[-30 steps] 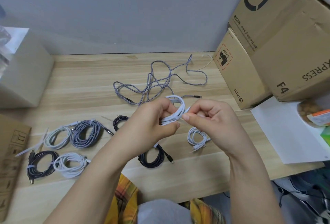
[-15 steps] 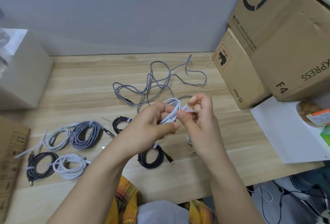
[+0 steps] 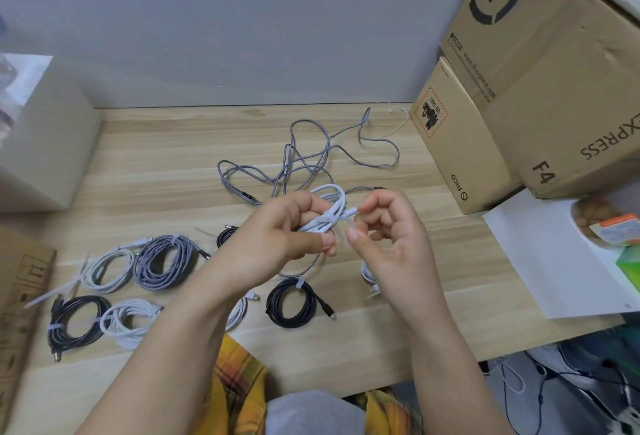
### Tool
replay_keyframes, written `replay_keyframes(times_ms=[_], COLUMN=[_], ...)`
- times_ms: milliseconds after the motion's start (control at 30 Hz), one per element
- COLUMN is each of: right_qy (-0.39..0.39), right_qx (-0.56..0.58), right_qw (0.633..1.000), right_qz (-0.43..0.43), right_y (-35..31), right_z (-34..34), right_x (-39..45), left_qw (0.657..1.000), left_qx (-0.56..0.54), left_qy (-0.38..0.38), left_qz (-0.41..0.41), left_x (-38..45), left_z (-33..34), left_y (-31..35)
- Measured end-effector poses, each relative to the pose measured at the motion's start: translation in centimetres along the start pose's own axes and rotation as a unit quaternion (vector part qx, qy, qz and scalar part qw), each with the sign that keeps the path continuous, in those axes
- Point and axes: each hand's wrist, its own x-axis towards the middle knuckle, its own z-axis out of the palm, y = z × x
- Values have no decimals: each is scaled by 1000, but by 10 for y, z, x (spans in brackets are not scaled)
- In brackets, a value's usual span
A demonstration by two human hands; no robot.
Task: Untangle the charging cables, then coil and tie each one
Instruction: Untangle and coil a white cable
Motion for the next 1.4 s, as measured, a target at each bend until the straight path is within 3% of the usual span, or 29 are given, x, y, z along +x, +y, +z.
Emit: replay_keyframes(times_ms=[133, 367, 567, 700, 933, 1033, 1133, 1200, 1400], right_qy=[-3, -28, -52, -5, -13, -18, -6, 9, -17], right_qx=[2, -158, -129, -334, -387, -374, -310, -310, -212], right_qw=[1000, 987, 989, 939, 903, 913, 944, 944, 956], right_qz=[1, -27, 41, -81, -185, -162, -114, -115, -203], right_y=[2, 4, 1, 8, 9, 9, 13, 14, -16], right_z=[3, 9, 14, 8, 14, 17, 17, 16, 29], right_x=[-4, -8, -7, -1, -2, -4, -6, -8, -14], left_qw=[1000, 996, 989, 983, 980, 992, 995, 996, 979], left_qx=[15, 88, 145, 175, 189, 114, 96, 91, 203], left_qy=[-15, -25, -11, -20, -35, -42, -22, 0, 29], left_qz=[-2, -19, -34, -50, -52, -25, 12, 21, -17], left_x=[-1, -3, 6, 3, 5, 1, -1, 0, -3], left_z=[-5, -14, -14, -11, -4, -2, 1, 3, 25], left_y=[-1, 2, -11, -17, -20, -23, -30, -34, -39])
